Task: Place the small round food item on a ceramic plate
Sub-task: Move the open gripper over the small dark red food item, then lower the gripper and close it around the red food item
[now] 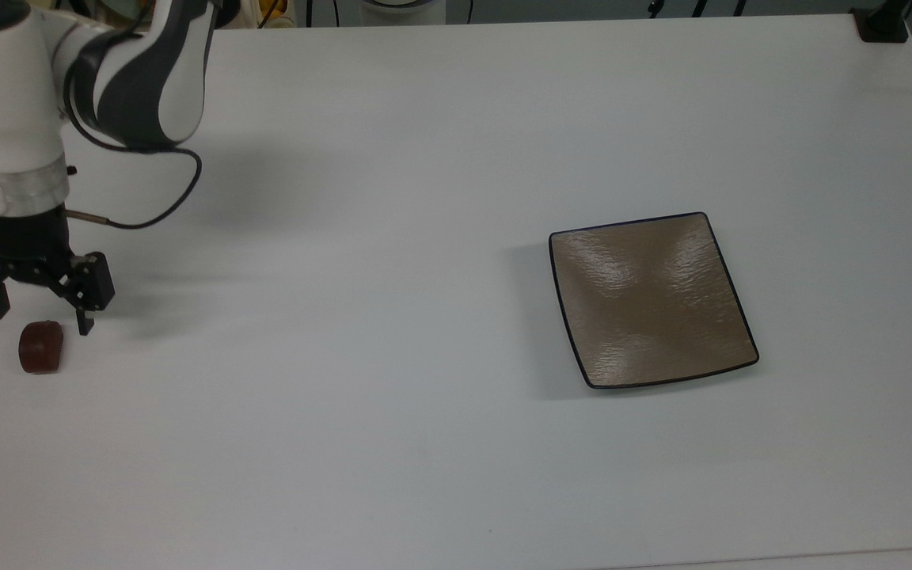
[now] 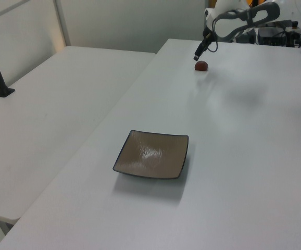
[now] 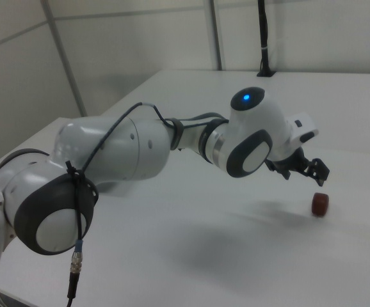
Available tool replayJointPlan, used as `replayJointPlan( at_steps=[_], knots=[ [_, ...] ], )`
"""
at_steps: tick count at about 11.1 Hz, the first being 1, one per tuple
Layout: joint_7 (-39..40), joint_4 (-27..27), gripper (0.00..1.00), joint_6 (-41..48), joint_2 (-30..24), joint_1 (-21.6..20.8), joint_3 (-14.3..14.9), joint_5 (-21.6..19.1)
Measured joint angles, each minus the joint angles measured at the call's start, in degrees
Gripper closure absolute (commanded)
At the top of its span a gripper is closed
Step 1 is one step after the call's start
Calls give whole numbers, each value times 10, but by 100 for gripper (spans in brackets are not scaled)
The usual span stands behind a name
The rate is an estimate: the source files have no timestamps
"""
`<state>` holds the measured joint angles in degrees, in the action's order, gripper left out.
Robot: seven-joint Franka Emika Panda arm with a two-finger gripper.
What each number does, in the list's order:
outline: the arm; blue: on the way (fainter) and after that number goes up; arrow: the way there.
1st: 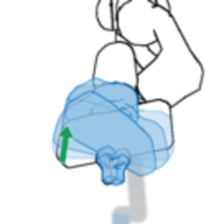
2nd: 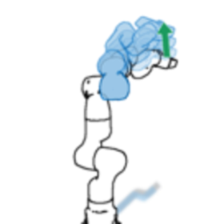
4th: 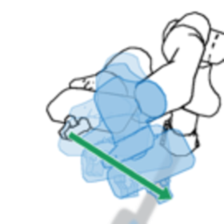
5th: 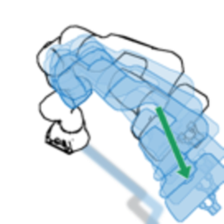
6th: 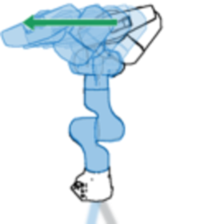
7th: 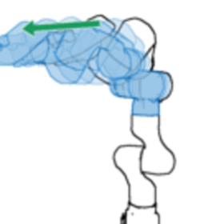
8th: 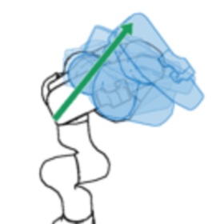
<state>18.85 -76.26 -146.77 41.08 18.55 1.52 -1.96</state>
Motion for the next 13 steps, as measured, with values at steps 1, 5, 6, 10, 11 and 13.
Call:
replayJointPlan(
  at_steps=[1, 5, 6, 10, 11, 13],
  knots=[
    [7, 1, 0, -18, 12, 0, 0, 0],
    [38, 4, 4, -64, 48, 10, 0, 0],
    [44, 4, 11, -69, 54, 12, 1, 0],
    [54, 6, 43, -90, 65, 16, 1, 0],
    [54, 6, 55, -91, 65, 16, 1, 0],
    [54, 6, 75, -91, 66, 16, 1, 0]
  ],
)
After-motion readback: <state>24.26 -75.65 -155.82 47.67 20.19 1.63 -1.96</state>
